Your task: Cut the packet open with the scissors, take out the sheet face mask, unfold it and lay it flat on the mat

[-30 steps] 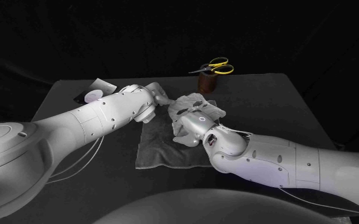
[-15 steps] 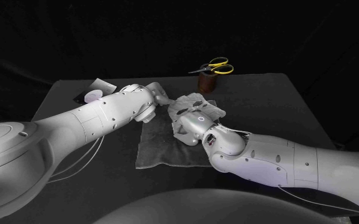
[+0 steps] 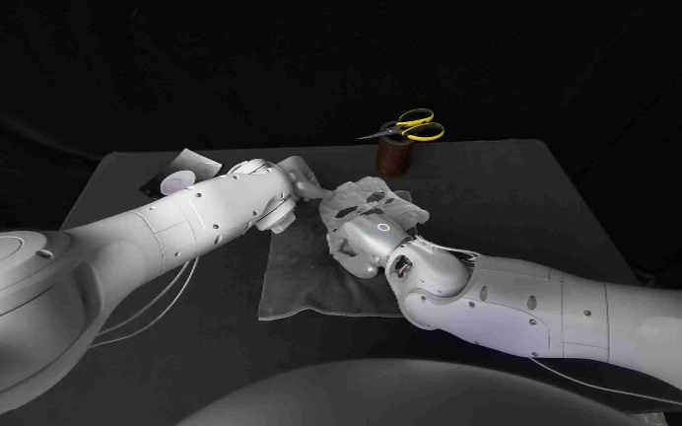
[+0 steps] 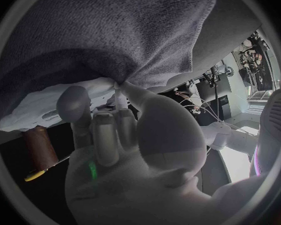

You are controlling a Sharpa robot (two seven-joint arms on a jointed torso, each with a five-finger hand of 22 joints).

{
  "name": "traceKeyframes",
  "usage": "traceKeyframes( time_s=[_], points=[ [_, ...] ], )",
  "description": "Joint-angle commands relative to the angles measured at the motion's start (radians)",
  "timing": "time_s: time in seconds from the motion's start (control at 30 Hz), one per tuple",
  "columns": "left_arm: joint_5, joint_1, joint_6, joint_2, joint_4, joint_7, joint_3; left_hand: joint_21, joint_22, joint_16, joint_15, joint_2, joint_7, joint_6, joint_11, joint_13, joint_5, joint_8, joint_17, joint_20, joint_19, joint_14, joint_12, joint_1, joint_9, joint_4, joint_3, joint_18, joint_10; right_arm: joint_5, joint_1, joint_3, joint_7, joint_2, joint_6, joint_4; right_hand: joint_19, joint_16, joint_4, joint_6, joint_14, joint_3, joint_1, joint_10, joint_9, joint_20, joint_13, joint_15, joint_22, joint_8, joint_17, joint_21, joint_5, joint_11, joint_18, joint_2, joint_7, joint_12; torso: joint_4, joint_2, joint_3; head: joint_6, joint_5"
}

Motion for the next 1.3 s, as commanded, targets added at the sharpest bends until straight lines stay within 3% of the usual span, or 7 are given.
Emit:
traceKeyframes(
  time_s=[0.03,0.33,0.6,0.9,1.13,1.3],
  points=[
    [0.0,-0.002,0.034,0.004,0.001,-0.006,-0.001,0.004,0.005,0.006,-0.007,0.001,-0.002,-0.003,-0.001,0.0,0.002,0.003,0.089,0.0,0.004,0.045,0.005,0.012,-0.001,0.001,-0.004,-0.013,0.002,0.018,-0.001,-0.001,0.019,-0.004,-0.012,0.007,0.004,0.007,-0.002,0.004,0.099,0.012,-0.005,0.07,0.002,-0.006,0.176,-0.008,0.1,0.009,0.241,0.007,-0.007,-0.007,0.01,0.003,-0.005,0.005,0.0001,0.0,0.0001,0.0,0.0],
    [0.004,-0.001,0.048,0.003,-0.002,-0.006,-0.001,0.004,0.005,0.007,-0.008,0.009,-0.003,-0.005,-0.003,0.007,0.002,0.008,0.093,0.0,0.004,0.046,0.007,0.024,0.001,0.001,-0.002,-0.013,0.003,0.06,-0.001,0.0,0.049,-0.016,-0.116,0.016,0.016,0.011,-0.016,0.012,0.101,0.065,-0.008,0.076,0.012,-0.008,0.186,-0.012,0.11,0.03,0.248,0.035,-0.043,-0.011,0.005,-0.002,-0.009,0.019,-0.0007,0.0,0.0002,0.0,0.0],
    [0.011,0.0,0.049,0.003,-0.006,-0.002,-0.001,0.002,0.001,0.006,-0.009,0.016,-0.005,-0.001,-0.004,0.018,0.002,0.01,0.092,-0.001,0.001,0.046,0.01,0.03,0.002,0.004,0.0,-0.012,0.009,0.105,0.0,0.001,0.073,-0.028,-0.166,0.015,0.019,0.011,-0.011,0.02,0.101,0.076,-0.019,0.077,0.018,-0.01,0.189,-0.015,0.113,0.041,0.248,0.041,-0.046,-0.015,0.004,-0.001,-0.014,0.023,-0.0005,0.001,0.0006,0.0,0.001],
    [0.013,0.0,0.049,0.006,-0.01,-0.005,-0.001,0.003,0.003,0.006,-0.008,0.012,-0.003,-0.005,-0.002,0.022,0.002,0.006,0.093,-0.002,0.002,0.046,0.012,0.018,-0.002,0.022,-0.011,-0.013,0.011,0.141,0.002,0.003,0.08,-0.035,-0.159,0.017,0.02,0.012,-0.003,0.021,0.101,0.079,-0.032,0.078,0.021,-0.012,0.19,-0.018,0.114,0.047,0.25,0.044,-0.046,-0.017,0.003,-0.005,-0.017,0.024,-0.0002,0.001,0.0005,0.0,0.0],
    [0.01,0.001,0.052,0.012,-0.014,-0.012,-0.001,0.007,0.007,0.007,-0.009,0.013,-0.005,0.002,-0.003,0.041,0.002,0.006,0.099,-0.002,0.005,0.048,0.019,-0.013,-0.006,0.072,-0.04,-0.014,0.023,0.151,0.004,0.004,0.079,-0.044,-0.157,0.022,0.02,0.012,-0.002,0.021,0.102,0.079,-0.033,0.078,0.022,-0.012,0.19,-0.018,0.114,0.048,0.25,0.045,-0.046,-0.018,0.003,-0.006,-0.017,0.025,-0.0001,0.002,0.0006,0.0,-0.001],
    [-0.004,0.003,0.056,0.019,-0.022,-0.018,-0.002,0.009,0.009,0.007,-0.01,0.004,-0.006,0.003,-0.005,0.043,0.002,0.007,0.1,-0.003,0.006,0.049,0.019,-0.007,-0.006,0.073,-0.049,-0.014,0.025,0.152,0.007,0.006,0.079,-0.057,-0.164,0.035,0.021,0.012,-0.002,0.022,0.101,0.08,-0.033,0.079,0.022,-0.012,0.192,-0.018,0.115,0.048,0.25,0.047,-0.046,-0.018,0.003,-0.006,-0.018,0.027,-0.0007,0.001,0.0009,0.0,0.0]
  ],
)
